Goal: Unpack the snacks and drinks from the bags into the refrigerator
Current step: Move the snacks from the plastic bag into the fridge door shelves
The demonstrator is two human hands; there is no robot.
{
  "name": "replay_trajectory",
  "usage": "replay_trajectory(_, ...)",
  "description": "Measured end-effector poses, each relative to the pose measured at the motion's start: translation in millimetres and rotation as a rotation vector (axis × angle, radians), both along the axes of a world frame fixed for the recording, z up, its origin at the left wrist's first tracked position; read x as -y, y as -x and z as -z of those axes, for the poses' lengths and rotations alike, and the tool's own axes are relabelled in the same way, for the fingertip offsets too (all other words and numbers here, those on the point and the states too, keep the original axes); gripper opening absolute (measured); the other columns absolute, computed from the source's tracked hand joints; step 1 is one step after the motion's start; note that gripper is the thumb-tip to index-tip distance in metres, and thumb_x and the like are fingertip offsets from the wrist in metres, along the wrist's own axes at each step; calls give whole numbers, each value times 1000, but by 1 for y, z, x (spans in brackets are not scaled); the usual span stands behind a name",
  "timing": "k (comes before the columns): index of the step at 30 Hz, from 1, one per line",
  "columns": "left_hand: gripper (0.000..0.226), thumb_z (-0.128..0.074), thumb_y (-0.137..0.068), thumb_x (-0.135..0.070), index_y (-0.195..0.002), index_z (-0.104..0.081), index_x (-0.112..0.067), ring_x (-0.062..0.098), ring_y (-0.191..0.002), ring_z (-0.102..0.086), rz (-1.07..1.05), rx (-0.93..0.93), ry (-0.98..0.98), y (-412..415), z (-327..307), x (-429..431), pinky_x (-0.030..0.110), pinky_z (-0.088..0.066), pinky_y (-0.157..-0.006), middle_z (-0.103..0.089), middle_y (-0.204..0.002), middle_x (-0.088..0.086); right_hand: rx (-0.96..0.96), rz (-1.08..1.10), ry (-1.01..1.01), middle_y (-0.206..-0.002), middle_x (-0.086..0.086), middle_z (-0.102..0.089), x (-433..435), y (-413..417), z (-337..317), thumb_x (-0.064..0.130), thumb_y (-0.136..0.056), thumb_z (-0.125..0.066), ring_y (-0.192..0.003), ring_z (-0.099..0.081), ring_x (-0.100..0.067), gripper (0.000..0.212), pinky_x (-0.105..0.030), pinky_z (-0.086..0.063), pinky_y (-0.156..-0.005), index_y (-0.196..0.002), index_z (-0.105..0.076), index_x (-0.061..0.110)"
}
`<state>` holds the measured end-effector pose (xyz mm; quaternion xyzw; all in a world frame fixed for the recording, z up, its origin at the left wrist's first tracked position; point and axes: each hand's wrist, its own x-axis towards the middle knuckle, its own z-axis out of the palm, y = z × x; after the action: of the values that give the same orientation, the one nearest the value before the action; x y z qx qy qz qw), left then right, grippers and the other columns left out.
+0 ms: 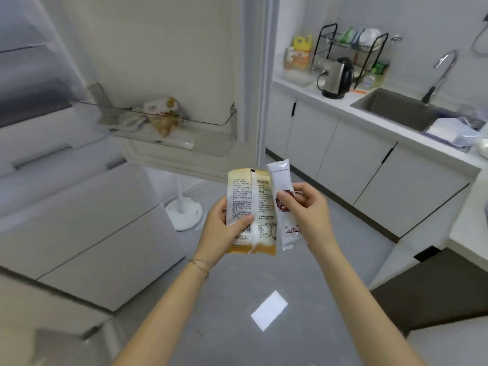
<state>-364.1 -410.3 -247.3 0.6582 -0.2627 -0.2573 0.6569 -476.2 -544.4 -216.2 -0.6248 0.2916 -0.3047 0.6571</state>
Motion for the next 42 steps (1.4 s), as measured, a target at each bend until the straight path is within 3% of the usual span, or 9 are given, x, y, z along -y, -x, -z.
replay_trajectory(4, 32, -73, -83, -8, -109, -61, -23, 15, -96, -70, -111, 25, 22, -36, -7, -63, 31, -59, -77, -72, -106, -3, 2, -95, 3, -85, -8, -75, -55, -42, -4, 14, -85, -71, -78, -72, -23, 17, -35, -59, -68, -99, -64, 6)
replay_trajectory(15, 29, -72, -83, -9, -108, -61, -20, 13, -95, -70, -363, 59, 130, -119, -46, -142, 25, -57, -73, -72, -104, -4, 28, -241, 92, -84, -6, -75, -118, -140, -39, 18, -87, -70, -78, -72, -23, 11, -47, -56, -76, -95, -65, 14)
replay_trajectory(21, 30, -70, -84, -9, -108, -60, -22, 15, -98, -69, -429, 90, 214, -165, -73, -141, 30, -58, -78, -72, -105, -5, 81, -296, 197, -81, -6, -74, -105, -183, -73, 20, -86, -70, -74, -69, -22, 7, -36, -51, -64, -91, -65, 20)
replay_trajectory(25, 29, -71, -84, -10, -108, -59, -21, 16, -98, -70, -430, 116, 233, -192, -91, -129, 31, -59, -77, -73, -106, -5, 127, -313, 212, -83, 0, -75, -93, -214, -96, 18, -87, -69, -72, -69, -11, 6, -22, -50, -60, -92, -65, 19)
replay_trajectory(35, 38, -71, -80, -14, -116, -58, -16, 23, -103, -68, -369, 139, 328, -253, -127, -110, 42, -57, -84, -71, -112, 2, 165, -313, 260, -81, 2, -74, -78, -280, -133, 20, -88, -67, -72, -71, -15, 6, -35, -57, -65, -93, -64, 20)
replay_trajectory(42, 38, -71, -74, -17, -109, -59, -18, 21, -99, -70, -267, 139, 418, -319, -149, -102, 32, -60, -74, -73, -107, 0, 194, -181, 308, -78, 4, -73, -75, -322, -141, 19, -88, -67, -67, -68, -9, 8, -31, -55, -60, -95, -63, 19)
